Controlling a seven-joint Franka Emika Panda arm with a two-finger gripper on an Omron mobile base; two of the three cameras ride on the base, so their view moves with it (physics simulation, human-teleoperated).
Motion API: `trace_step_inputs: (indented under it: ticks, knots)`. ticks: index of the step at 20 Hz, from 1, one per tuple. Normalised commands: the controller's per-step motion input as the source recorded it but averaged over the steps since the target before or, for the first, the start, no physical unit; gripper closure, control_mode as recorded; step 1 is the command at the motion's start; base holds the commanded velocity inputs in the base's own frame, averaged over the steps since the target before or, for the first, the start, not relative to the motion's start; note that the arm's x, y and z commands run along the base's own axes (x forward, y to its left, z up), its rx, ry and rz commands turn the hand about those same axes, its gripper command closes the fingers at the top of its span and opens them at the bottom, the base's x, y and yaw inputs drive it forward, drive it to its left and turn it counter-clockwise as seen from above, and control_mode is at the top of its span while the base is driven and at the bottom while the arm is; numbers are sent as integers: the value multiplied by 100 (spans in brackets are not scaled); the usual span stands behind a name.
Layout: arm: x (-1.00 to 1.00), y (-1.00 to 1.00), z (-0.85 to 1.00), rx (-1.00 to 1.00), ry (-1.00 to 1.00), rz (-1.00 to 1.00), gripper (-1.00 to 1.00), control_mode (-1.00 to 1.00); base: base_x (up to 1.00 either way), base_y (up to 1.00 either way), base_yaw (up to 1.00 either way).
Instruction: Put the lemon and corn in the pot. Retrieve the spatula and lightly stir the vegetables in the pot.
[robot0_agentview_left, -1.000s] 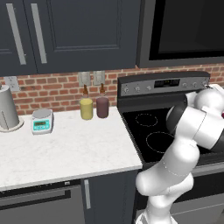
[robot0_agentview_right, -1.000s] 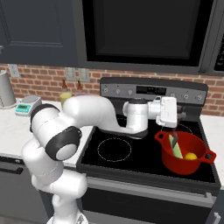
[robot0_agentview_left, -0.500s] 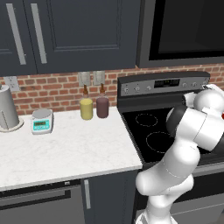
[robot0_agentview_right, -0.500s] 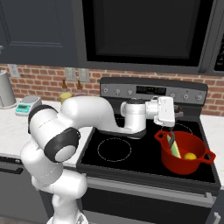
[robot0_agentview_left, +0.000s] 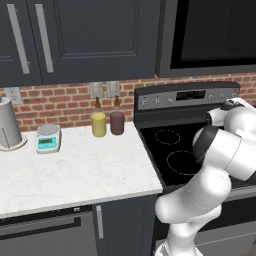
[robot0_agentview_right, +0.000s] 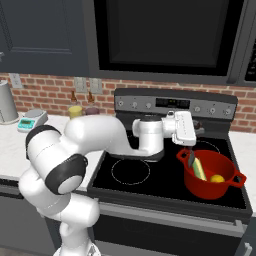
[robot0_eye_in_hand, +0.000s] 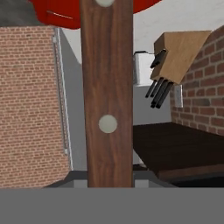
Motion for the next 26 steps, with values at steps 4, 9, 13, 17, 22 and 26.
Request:
trace_step_inputs:
  ticks: [4,9,13,17,22,26]
  knots:
    - [0,0,-31,-2,0,1,100,-100,0,0,0]
    - [0,-16,-39,-13,0,0,100,-100,0,0,0]
    - [0,-28,-23,-11,0,0,100,-100,0,0,0]
    - [0,-21,-5,-5,0,0,100,-100,0,0,0]
    - [0,-12,20,-3,6,0,100,-100,0,0,0]
    - [0,0,85,0,19,2,100,-100,0,0,0]
